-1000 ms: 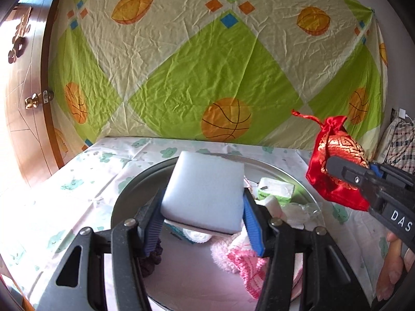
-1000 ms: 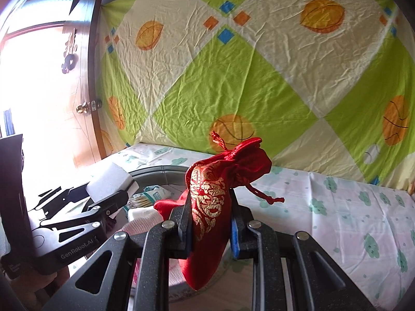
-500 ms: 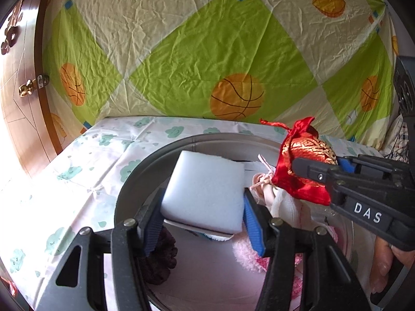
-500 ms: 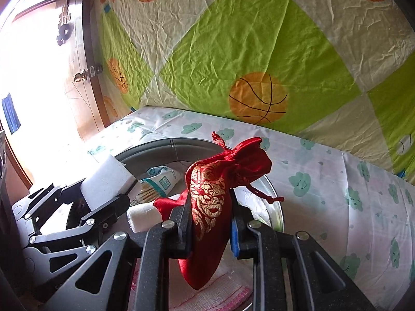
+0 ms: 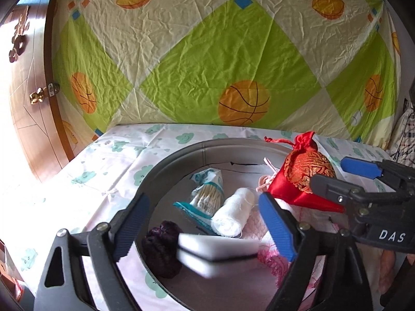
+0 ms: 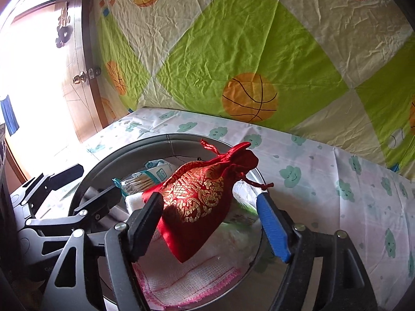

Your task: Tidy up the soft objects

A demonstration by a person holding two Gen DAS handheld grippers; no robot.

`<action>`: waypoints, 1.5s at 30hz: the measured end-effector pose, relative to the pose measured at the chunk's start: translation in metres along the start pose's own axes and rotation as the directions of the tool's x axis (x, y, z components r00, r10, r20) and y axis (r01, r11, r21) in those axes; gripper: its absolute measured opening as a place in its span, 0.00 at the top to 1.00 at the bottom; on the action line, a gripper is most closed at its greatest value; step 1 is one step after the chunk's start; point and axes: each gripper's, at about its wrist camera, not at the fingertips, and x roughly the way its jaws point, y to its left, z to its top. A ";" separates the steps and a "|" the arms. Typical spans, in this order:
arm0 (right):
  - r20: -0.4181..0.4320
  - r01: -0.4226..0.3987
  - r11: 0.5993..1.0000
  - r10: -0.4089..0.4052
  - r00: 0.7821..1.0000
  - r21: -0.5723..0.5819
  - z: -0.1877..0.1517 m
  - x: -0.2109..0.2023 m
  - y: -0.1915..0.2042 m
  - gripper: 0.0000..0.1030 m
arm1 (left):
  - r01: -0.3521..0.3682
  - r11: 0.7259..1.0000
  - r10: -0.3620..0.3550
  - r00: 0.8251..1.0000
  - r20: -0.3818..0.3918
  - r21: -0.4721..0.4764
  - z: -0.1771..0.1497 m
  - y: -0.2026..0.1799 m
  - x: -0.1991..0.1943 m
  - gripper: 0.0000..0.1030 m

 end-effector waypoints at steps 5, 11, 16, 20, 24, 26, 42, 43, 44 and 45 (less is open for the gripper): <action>0.045 0.036 0.999 -0.037 0.998 0.010 -0.007 -0.019 -0.002 0.20 | -0.005 1.000 0.006 1.000 0.023 -0.022 -0.001 0.004 -0.012 0.01; 0.118 0.058 0.998 -0.057 0.991 0.000 -0.018 -0.051 0.006 0.16 | 0.007 1.000 -0.006 0.999 0.053 -0.026 -0.003 0.002 -0.034 0.01; 0.168 0.083 0.996 -0.080 0.983 -0.013 -0.026 -0.071 0.013 0.14 | 0.015 0.999 -0.013 0.997 0.072 -0.028 -0.005 0.002 -0.050 0.01; 0.196 0.080 0.997 -0.077 0.978 -0.006 -0.029 -0.082 0.014 0.14 | 0.025 0.999 -0.022 0.997 0.077 -0.039 -0.006 0.004 -0.056 0.01; 0.204 0.076 0.997 -0.075 0.976 0.003 -0.029 -0.084 0.013 0.14 | 0.027 0.999 -0.024 0.997 0.077 -0.040 -0.007 0.003 -0.057 0.01; 0.207 0.073 0.997 -0.073 0.976 0.010 -0.029 -0.084 0.013 0.14 | 0.028 0.999 -0.026 0.997 0.075 -0.039 -0.009 0.002 -0.059 0.01; 0.228 0.065 0.998 -0.068 0.971 0.018 -0.033 -0.089 0.016 0.14 | 0.026 0.999 -0.023 0.997 0.075 -0.040 -0.011 0.003 -0.061 0.01; 0.228 0.065 0.998 -0.067 0.971 0.019 -0.033 -0.088 0.016 0.14 | 0.027 0.999 -0.024 0.997 0.075 -0.039 -0.011 0.003 -0.060 0.01; 0.225 0.065 0.998 -0.068 0.972 0.020 -0.033 -0.087 0.016 0.13 | 0.027 0.999 -0.024 0.997 0.075 -0.039 -0.011 0.003 -0.060 0.01; 0.223 0.065 0.998 -0.068 0.972 0.021 -0.033 -0.087 0.015 0.13 | 0.025 0.999 -0.022 0.997 0.073 -0.039 -0.012 0.003 -0.060 0.01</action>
